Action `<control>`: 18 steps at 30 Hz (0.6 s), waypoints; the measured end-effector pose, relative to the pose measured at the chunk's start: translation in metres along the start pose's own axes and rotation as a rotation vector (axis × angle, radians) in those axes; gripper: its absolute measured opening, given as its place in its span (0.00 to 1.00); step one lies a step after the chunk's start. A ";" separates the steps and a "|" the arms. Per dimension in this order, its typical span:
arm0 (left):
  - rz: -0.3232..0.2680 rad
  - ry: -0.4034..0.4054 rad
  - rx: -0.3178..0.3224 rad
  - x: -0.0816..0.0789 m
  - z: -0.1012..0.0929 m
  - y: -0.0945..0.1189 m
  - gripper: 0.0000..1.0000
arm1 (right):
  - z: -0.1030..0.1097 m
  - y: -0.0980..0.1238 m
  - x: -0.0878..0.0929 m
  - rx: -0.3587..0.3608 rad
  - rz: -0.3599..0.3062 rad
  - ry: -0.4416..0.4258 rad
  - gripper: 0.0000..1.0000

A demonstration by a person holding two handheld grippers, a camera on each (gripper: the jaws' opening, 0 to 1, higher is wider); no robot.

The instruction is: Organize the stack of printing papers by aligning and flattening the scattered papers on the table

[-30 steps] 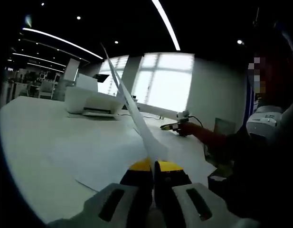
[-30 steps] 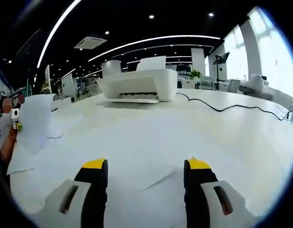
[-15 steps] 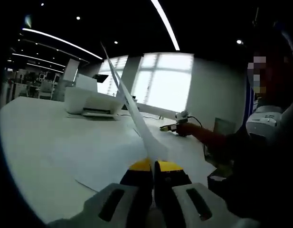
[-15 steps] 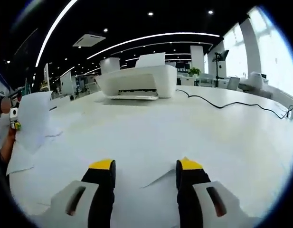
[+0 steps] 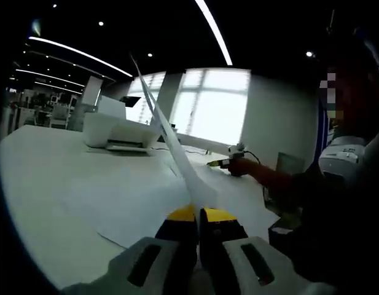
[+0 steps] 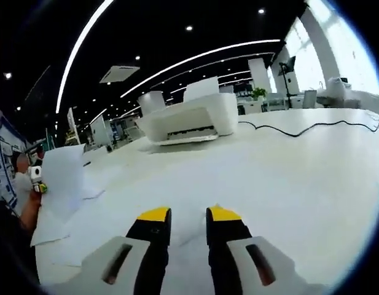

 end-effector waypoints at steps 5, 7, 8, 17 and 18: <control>0.000 0.000 0.000 0.000 0.000 0.000 0.07 | 0.014 -0.004 0.006 -0.060 0.030 -0.043 0.15; 0.000 -0.001 -0.001 0.000 -0.001 -0.001 0.07 | 0.020 -0.005 0.009 -0.054 0.061 -0.029 0.13; 0.000 -0.001 0.000 0.000 -0.001 -0.001 0.07 | 0.023 -0.006 0.012 -0.046 0.079 -0.026 0.13; -0.001 -0.002 0.000 0.001 -0.003 -0.001 0.07 | 0.020 -0.011 0.016 -0.029 0.167 0.075 0.00; -0.001 -0.001 0.000 0.001 -0.002 -0.001 0.07 | 0.018 -0.010 0.016 -0.028 0.166 0.076 0.00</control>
Point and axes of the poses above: the point that each gripper's makers call its tool centre point, and the gripper's own axes: y roughly backward along the fingers, z roughly to its left, x roughly out of its underside, the point moved 9 cm from there along y, roughly backward along the fingers
